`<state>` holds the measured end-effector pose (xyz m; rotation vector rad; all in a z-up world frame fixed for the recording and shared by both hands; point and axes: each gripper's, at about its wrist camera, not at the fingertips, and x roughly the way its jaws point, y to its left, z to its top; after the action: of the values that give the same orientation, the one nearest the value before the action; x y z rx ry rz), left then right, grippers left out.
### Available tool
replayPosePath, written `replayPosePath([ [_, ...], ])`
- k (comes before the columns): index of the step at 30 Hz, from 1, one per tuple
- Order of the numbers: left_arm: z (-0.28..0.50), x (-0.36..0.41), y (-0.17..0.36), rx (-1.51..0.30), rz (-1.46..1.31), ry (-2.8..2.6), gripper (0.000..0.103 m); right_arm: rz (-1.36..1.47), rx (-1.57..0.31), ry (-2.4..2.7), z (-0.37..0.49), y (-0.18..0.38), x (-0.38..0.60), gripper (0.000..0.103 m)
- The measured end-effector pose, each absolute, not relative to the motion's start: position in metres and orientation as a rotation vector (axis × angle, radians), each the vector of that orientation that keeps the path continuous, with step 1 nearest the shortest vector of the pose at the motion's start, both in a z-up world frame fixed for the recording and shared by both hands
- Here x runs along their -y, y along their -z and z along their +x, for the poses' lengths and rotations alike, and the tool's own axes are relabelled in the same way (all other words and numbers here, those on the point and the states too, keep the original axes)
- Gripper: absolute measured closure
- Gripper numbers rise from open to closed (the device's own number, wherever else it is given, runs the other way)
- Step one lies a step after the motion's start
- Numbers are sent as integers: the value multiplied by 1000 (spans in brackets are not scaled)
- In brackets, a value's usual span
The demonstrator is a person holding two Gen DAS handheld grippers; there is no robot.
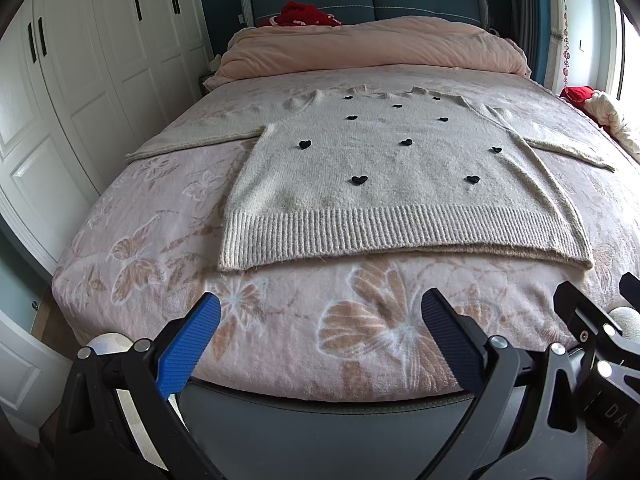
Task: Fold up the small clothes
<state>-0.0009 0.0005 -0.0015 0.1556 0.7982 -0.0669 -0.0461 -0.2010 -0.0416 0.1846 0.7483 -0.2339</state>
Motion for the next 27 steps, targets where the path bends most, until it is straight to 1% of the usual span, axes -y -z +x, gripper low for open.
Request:
replayPosePath([
  [21, -1, -2, 4, -802, 154, 64, 5, 190, -752, 231, -45, 43, 202, 5],
  [27, -1, -1, 11, -814, 160, 64, 5, 199, -768, 222, -46, 54, 202, 5],
])
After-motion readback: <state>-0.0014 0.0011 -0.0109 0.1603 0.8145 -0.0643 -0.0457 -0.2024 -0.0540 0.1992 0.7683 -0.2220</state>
